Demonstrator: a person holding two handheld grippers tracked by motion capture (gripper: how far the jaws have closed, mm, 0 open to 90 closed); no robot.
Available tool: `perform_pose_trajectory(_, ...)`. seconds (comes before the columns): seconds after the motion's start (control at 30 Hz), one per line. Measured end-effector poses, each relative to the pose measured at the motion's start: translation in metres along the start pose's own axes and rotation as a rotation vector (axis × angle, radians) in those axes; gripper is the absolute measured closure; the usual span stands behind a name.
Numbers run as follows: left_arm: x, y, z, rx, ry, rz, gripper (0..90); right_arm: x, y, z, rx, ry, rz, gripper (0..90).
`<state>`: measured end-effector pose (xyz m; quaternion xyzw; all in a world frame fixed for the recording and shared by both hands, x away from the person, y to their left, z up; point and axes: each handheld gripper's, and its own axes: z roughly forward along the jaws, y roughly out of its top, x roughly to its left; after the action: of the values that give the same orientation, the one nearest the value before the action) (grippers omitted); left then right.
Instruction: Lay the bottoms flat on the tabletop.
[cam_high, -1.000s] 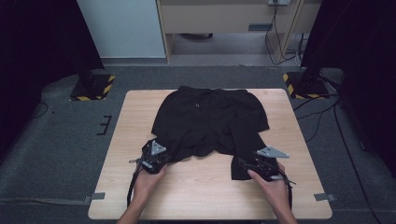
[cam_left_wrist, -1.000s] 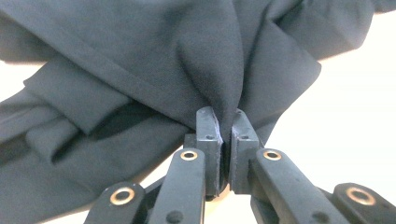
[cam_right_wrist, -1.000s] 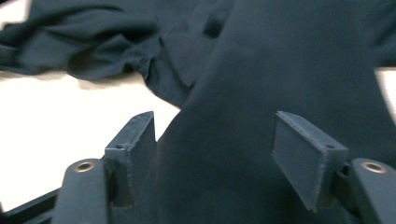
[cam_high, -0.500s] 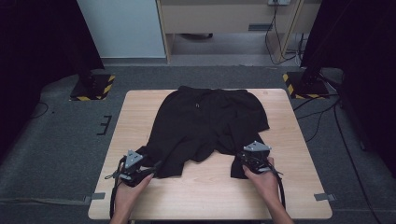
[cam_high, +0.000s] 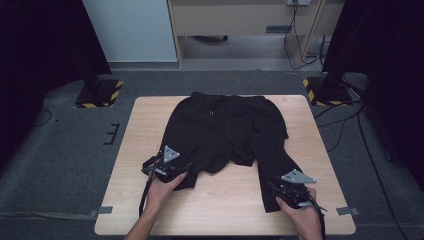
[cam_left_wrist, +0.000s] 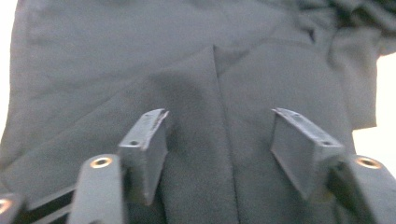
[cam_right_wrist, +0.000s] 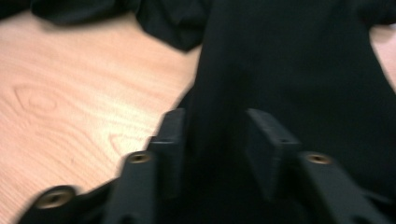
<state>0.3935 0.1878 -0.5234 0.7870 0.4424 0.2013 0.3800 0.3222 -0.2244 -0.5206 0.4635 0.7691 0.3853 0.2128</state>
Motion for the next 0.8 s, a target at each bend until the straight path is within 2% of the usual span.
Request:
perform_pose_trajectory(0.07,-0.002,-0.001,-0.003,0.017,0.001,0.011,55.2,-0.002,0.001,-0.001,-0.019,-0.014,0.018,42.3)
perform_pose_trajectory(0.13,-0.002,-0.004,-0.009,0.012,-0.010,0.001,74.3,-0.003,0.003,0.002,-0.025,-0.020,0.029,37.0)
perform_pose_trajectory(0.17,-0.002,-0.005,-0.012,0.012,-0.018,-0.009,80.8,-0.003,0.004,0.004,-0.027,-0.013,0.034,37.2)
perform_pose_trajectory(0.23,-0.002,-0.009,-0.018,0.009,-0.017,-0.016,86.5,-0.003,0.007,0.008,-0.029,-0.001,0.029,35.5)
perform_pose_trajectory(0.43,-0.003,-0.030,-0.045,0.002,-0.022,-0.052,88.9,0.002,0.027,0.033,-0.029,0.015,0.013,24.2)
perform_pose_trajectory(0.5,-0.004,-0.034,-0.053,0.000,-0.020,-0.062,89.1,0.003,0.033,0.045,-0.020,0.029,0.006,22.7)
perform_pose_trajectory(0.6,-0.004,-0.037,-0.069,-0.027,-0.011,-0.077,89.1,0.003,0.039,0.062,0.020,0.020,0.000,23.1)
perform_pose_trajectory(0.67,-0.004,-0.039,-0.076,-0.048,0.013,-0.086,87.5,0.004,0.041,0.071,0.053,0.014,-0.017,29.5)
perform_pose_trajectory(0.7,-0.004,-0.039,-0.079,-0.061,0.037,-0.087,83.1,0.004,0.041,0.073,0.073,0.005,-0.037,34.8)
perform_pose_trajectory(0.73,-0.004,-0.040,-0.080,-0.080,0.056,-0.097,73.7,0.005,0.040,0.074,0.085,-0.005,-0.041,38.2)
perform_pose_trajectory(0.8,-0.002,-0.040,-0.079,-0.114,0.072,-0.114,61.1,0.004,0.039,0.071,0.070,-0.006,-0.048,62.4)
